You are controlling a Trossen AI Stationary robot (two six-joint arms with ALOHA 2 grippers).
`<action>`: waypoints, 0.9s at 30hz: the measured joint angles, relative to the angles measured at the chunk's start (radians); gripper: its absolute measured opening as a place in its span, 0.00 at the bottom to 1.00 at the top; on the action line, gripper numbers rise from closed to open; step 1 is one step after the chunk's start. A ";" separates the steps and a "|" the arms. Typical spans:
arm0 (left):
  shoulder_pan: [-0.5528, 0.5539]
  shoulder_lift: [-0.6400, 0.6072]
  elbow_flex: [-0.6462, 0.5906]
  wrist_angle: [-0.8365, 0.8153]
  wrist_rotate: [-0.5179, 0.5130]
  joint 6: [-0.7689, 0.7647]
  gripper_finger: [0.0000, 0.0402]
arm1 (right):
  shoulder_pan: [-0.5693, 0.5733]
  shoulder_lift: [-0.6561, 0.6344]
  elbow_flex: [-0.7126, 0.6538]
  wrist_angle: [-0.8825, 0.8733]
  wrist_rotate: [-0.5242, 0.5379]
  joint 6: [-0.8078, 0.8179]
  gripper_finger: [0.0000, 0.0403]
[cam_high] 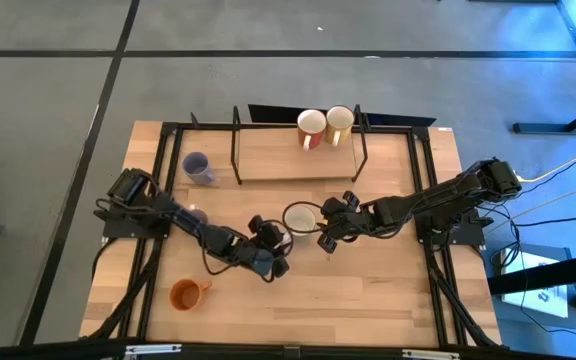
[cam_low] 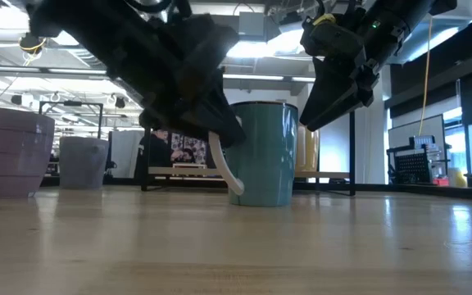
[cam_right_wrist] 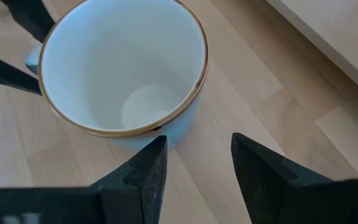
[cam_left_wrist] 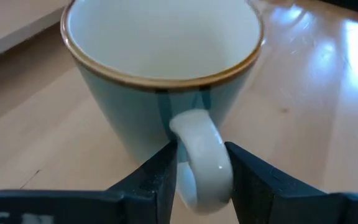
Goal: Place coffee mugs
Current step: Put the light blue mug on the shelf
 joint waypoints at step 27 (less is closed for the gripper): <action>0.060 -0.239 0.150 -0.353 -0.045 -0.038 0.10 | 0.116 -0.441 0.000 -0.234 0.015 -0.133 0.41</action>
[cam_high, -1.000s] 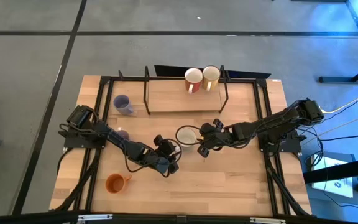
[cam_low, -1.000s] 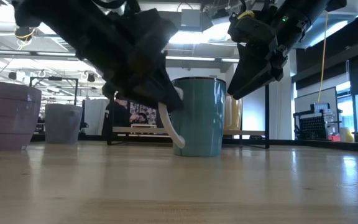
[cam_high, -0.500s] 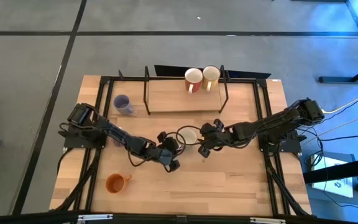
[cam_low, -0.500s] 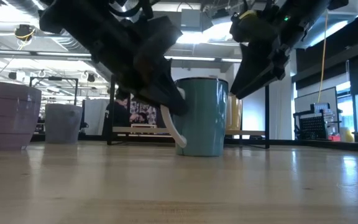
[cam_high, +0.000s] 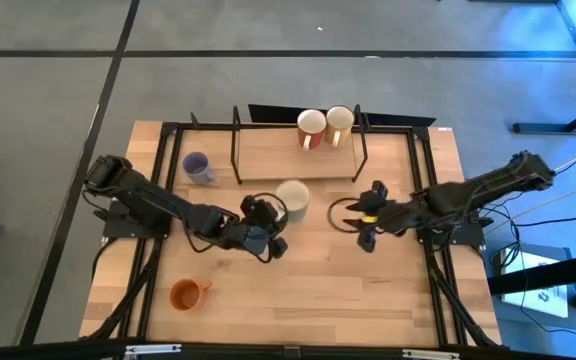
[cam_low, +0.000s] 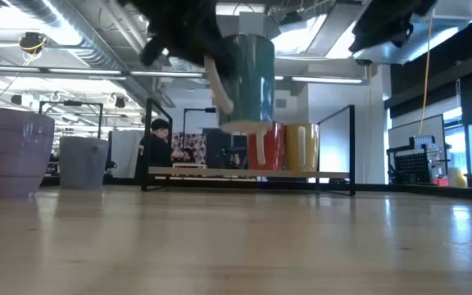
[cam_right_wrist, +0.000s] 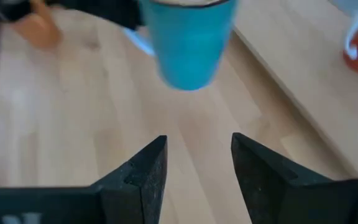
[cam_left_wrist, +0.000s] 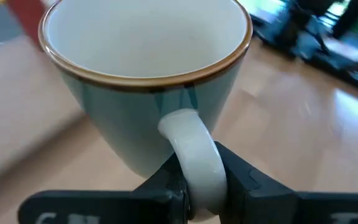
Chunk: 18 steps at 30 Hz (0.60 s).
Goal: Place coffee mugs
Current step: Put the light blue mug on the shelf
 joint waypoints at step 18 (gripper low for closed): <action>0.313 0.024 0.182 -0.125 -0.177 -0.071 0.10 | -0.001 -0.322 0.000 -0.193 0.030 -0.153 0.41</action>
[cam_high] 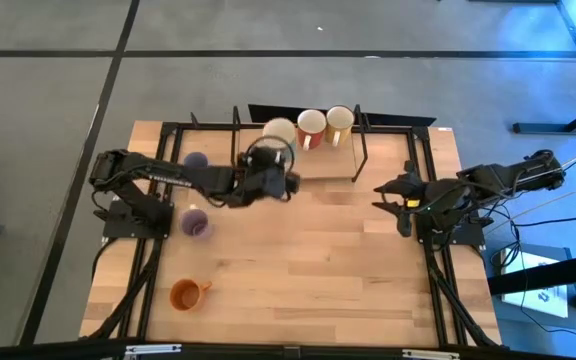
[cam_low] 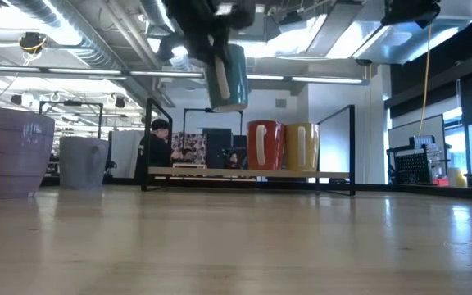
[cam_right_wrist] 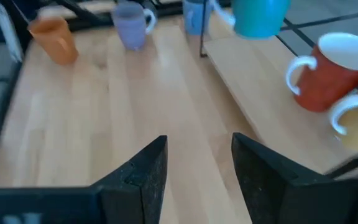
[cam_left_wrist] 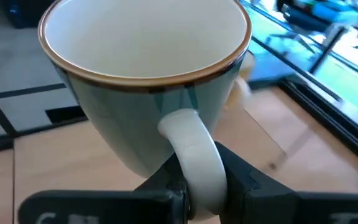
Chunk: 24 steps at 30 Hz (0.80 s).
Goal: Place coffee mugs
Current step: Put the light blue mug on the shelf
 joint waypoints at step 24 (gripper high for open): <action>0.276 0.220 0.000 0.117 0.192 0.030 0.10 | 0.000 -0.040 0.000 -0.054 0.034 0.027 0.41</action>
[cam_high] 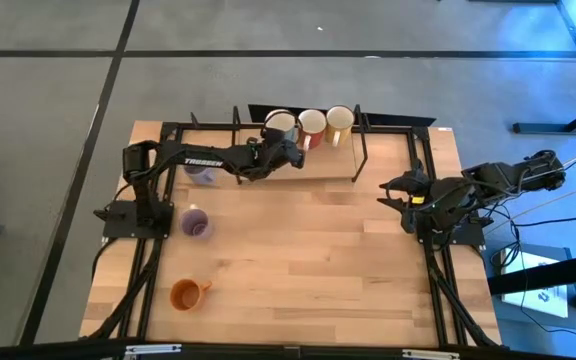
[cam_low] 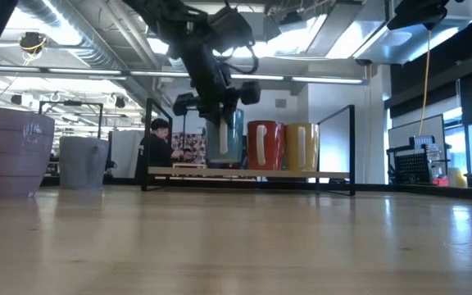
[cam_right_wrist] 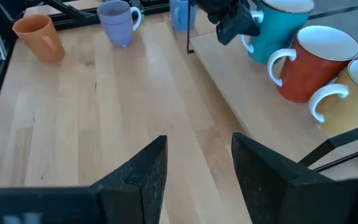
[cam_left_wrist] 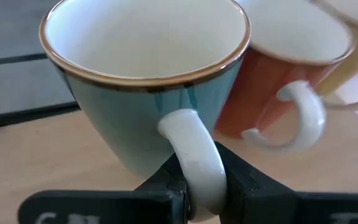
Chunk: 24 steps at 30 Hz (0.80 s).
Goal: Place coffee mugs
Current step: Put the light blue mug on the shelf
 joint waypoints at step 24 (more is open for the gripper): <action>0.037 0.047 0.001 0.043 0.060 0.113 0.10 | 0.000 0.001 0.000 -0.008 0.000 0.006 0.41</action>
